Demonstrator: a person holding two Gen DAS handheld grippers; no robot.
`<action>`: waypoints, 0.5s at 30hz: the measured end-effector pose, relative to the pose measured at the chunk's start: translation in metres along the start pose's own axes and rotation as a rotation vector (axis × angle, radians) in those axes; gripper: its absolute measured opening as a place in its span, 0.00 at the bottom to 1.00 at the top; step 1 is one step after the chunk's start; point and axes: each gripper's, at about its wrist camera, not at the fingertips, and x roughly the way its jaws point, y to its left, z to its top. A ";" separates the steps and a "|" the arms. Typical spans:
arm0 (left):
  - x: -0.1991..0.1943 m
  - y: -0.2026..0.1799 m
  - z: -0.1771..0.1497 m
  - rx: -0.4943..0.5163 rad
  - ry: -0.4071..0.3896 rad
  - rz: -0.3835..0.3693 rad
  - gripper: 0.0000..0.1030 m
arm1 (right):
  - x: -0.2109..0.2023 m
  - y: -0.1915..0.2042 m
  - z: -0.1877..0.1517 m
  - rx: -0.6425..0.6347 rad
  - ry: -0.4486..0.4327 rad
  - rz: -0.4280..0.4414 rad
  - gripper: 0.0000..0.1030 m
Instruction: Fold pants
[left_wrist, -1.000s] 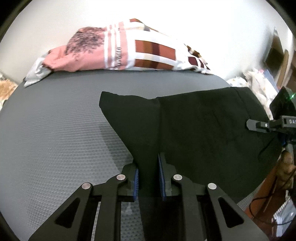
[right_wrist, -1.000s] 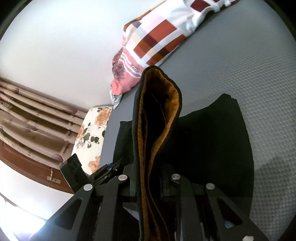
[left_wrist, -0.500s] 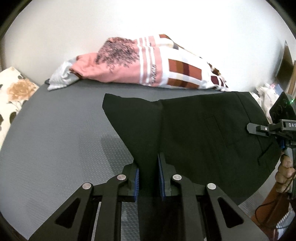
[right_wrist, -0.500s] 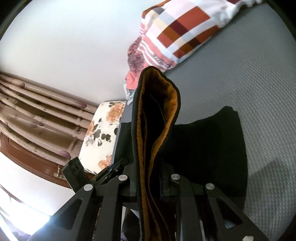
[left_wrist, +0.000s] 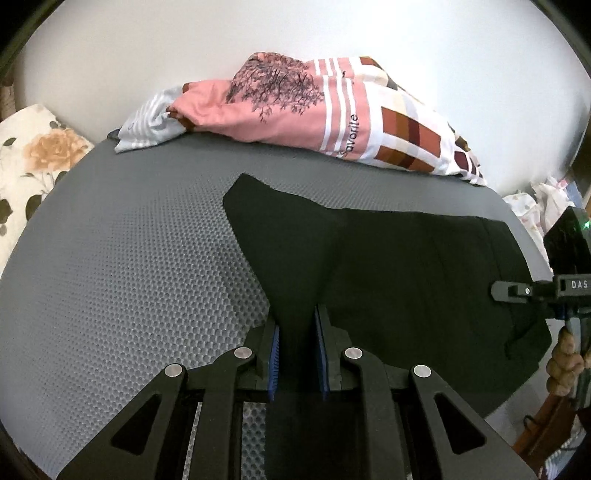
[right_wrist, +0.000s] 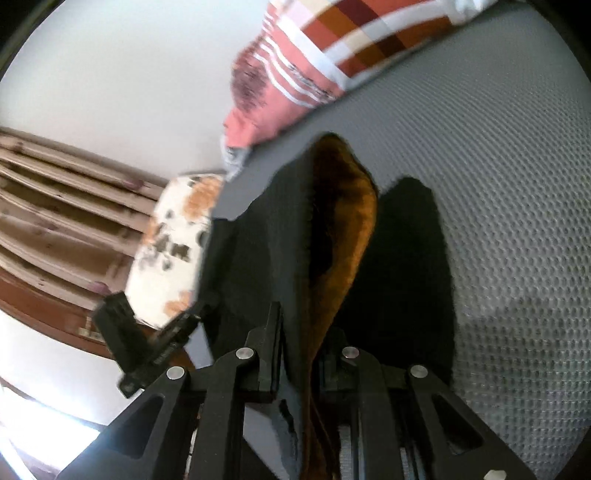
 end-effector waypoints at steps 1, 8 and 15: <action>0.001 0.000 0.000 0.000 0.000 0.000 0.17 | 0.000 -0.001 -0.001 -0.003 0.005 -0.012 0.17; 0.006 0.007 -0.001 -0.032 0.011 0.000 0.17 | -0.033 -0.024 0.008 0.009 -0.047 -0.142 0.32; 0.008 0.011 -0.003 -0.056 0.015 -0.009 0.17 | -0.030 -0.048 0.007 0.076 0.068 -0.108 0.51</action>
